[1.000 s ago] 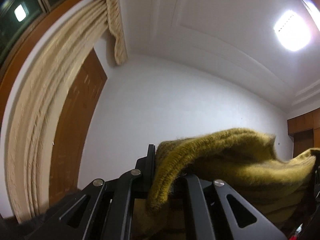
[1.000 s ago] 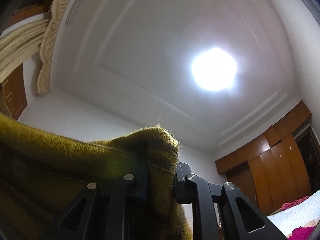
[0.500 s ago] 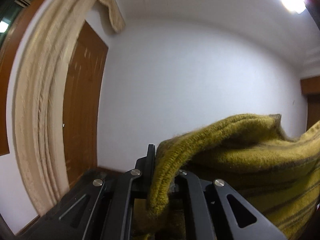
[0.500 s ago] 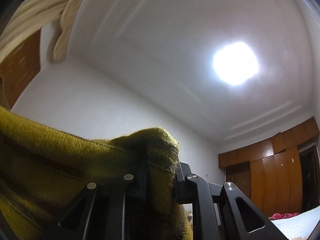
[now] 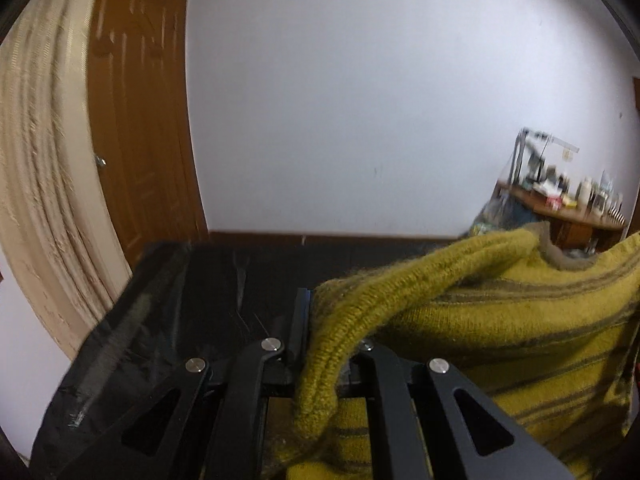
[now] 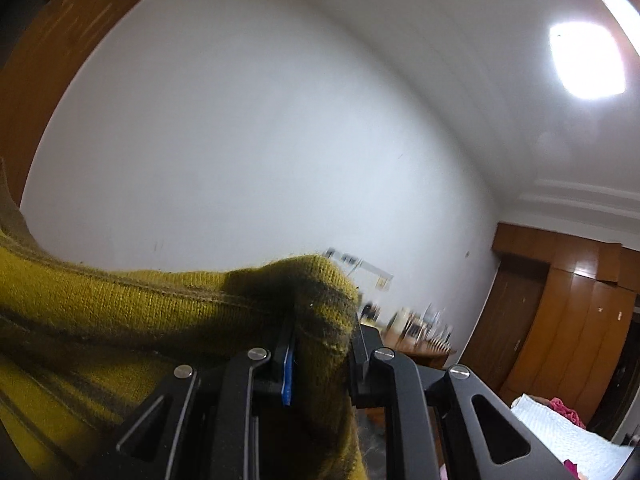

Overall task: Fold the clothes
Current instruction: 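Lower the held sweater onto the black bed sheet with both grippers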

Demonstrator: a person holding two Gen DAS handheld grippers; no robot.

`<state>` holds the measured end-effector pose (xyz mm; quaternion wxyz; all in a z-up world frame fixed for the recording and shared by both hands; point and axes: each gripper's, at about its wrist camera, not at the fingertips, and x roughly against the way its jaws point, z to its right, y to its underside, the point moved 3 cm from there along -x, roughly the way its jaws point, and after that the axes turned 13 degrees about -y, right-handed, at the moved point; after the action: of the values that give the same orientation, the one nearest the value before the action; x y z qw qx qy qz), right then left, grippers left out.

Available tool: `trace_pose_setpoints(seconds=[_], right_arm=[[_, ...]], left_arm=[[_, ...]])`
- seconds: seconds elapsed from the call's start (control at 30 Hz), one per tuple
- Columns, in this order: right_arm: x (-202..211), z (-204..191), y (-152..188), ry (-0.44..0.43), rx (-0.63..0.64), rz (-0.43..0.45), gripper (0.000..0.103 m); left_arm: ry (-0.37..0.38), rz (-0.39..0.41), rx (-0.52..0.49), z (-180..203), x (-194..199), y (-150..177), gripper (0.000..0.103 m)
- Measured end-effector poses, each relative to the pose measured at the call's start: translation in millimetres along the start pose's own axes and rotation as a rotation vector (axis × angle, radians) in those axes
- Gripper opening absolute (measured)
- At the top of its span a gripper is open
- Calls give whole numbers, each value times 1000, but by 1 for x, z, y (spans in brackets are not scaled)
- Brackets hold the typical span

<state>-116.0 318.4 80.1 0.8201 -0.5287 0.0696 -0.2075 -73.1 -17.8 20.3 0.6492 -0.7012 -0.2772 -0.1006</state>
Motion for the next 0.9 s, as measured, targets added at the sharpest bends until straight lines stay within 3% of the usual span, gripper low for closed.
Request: trace_pose_setpoints(seconds=[0.3, 0.53, 0.6, 0.63, 0.67, 0.7, 0.73, 0.77, 0.9], right_arm=[[-78, -23, 33, -97, 66, -176, 18], [-116, -63, 70, -227, 110, -388, 22], [-125, -69, 84, -275, 127, -456, 23], [-131, -66, 90, -302, 128, -490, 27], [-134, -61, 94, -323, 121, -517, 37], [-137, -58, 97, -350, 98, -545, 49], [-135, -63, 103, -369, 70, -554, 73], [-130, -69, 110, -384, 41, -557, 81], [-114, -50, 88, -400, -46, -548, 81]], left_arm=[[-17, -172, -82, 39, -82, 10, 9], [-61, -290, -161, 65, -120, 37, 12], [-68, -322, -172, 68, -127, 40, 23], [-71, -339, -175, 68, -130, 41, 26], [-74, -357, -174, 68, -134, 42, 34], [-77, -371, -171, 68, -136, 43, 42], [-79, -382, -167, 67, -137, 44, 45], [-81, -393, -160, 66, -139, 45, 52], [-92, -407, -142, 61, -138, 42, 64]])
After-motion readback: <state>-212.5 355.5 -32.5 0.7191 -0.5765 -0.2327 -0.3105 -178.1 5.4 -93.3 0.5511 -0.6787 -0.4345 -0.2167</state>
